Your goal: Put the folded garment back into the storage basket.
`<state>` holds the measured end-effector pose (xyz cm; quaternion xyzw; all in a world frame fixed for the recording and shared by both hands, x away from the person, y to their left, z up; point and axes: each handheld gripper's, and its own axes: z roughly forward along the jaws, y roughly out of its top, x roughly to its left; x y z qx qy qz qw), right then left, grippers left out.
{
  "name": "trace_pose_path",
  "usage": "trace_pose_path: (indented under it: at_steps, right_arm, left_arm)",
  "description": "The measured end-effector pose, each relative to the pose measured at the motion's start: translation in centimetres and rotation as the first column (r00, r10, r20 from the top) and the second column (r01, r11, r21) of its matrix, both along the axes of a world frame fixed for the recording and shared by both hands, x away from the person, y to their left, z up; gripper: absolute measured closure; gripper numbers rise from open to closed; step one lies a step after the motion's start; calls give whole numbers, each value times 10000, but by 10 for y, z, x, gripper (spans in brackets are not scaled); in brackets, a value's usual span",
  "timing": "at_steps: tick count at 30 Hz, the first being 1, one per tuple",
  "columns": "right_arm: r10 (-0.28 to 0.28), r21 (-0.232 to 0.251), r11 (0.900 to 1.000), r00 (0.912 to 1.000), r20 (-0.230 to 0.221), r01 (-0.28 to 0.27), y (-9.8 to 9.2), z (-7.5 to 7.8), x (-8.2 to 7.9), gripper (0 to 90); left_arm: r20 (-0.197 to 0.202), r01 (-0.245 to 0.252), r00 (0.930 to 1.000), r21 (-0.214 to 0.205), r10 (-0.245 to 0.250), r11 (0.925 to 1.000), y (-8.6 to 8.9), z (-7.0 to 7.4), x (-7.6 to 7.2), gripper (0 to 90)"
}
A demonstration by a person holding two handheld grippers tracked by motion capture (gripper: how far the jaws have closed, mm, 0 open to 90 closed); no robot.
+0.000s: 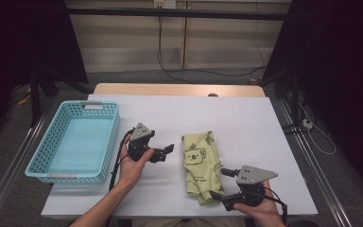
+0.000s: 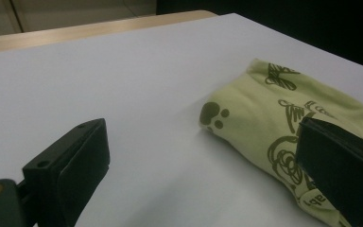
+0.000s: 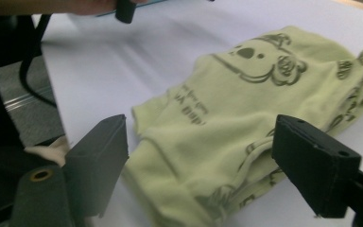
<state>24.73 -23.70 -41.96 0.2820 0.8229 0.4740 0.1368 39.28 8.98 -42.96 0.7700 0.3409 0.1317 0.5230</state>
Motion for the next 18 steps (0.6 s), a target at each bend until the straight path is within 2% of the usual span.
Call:
trace_pose_path:
  at_steps: [3, 6, 8, 9, 12, 13, 18]
  right_arm:
    - [404, -219, 9989, 9991, -124, -406, 1, -3, -7, 224]
    - [545, -233, 9982, 9983, -193, -549, 2, -4, -9, 245]
    - [707, -339, 9969, 9972, -263, -716, 2, -5, -10, 251]
    - [724, -416, 9964, 9969, -311, -737, 1, -6, -10, 273]
    - [872, -598, 9942, 9953, -409, -896, -2, -9, -10, 334]
    - [1007, -621, 9927, 9941, -402, -1031, -1, -9, -10, 330]
    - [1261, -1036, 9859, 9905, -545, -1312, 3, -14, -10, 374]
  left_arm:
    - [98, 109, 9999, 143, -111, 9998, -3, 1, -1, 40]
    - [59, 119, 9999, 28, -119, 9999, -5, 0, -1, 40]
    - [122, 116, 9999, 242, -119, 9996, -5, 0, -1, 40]
    - [143, 159, 9998, 57, -160, 9999, -6, -1, -1, 40]
    - [288, 181, 9994, 91, -184, 9998, -7, 1, -2, 42]
    - [271, 245, 9993, -50, -244, 9997, -7, 0, -2, 42]
    - [257, 199, 9995, 15, -199, 9998, -6, -2, 0, 42]
